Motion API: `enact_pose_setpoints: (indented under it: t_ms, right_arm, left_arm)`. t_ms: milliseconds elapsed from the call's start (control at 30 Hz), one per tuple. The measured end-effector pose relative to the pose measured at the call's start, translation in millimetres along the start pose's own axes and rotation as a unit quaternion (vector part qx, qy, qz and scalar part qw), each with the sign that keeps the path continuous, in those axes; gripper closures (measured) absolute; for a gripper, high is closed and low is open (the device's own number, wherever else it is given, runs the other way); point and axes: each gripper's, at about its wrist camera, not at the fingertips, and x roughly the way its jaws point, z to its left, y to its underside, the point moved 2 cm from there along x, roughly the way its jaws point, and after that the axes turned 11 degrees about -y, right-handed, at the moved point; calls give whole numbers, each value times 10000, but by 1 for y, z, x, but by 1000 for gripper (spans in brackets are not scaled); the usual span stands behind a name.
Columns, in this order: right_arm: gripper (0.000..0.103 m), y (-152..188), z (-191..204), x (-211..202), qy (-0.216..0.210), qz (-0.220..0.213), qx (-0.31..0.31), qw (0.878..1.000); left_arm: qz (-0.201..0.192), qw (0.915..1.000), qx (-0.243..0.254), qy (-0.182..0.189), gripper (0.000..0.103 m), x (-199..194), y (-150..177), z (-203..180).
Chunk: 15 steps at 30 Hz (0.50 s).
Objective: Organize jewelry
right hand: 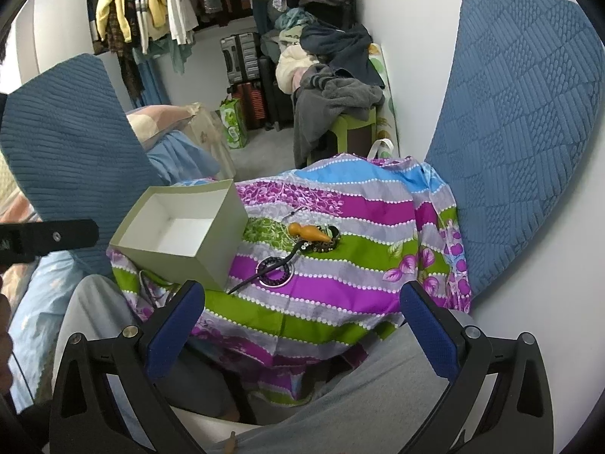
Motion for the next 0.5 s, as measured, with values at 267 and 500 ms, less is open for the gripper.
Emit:
enact_pose_setpoints:
  t_ms: [267, 500]
  right_arm:
    - [0, 0, -7, 6, 39, 25, 39, 10000]
    - [0, 0, -16, 12, 113, 85, 64, 9999]
  left_arm:
    - [288, 9995, -141, -74, 1, 0, -10, -2]
    - [450, 9989, -107, 80, 1, 4, -12, -14]
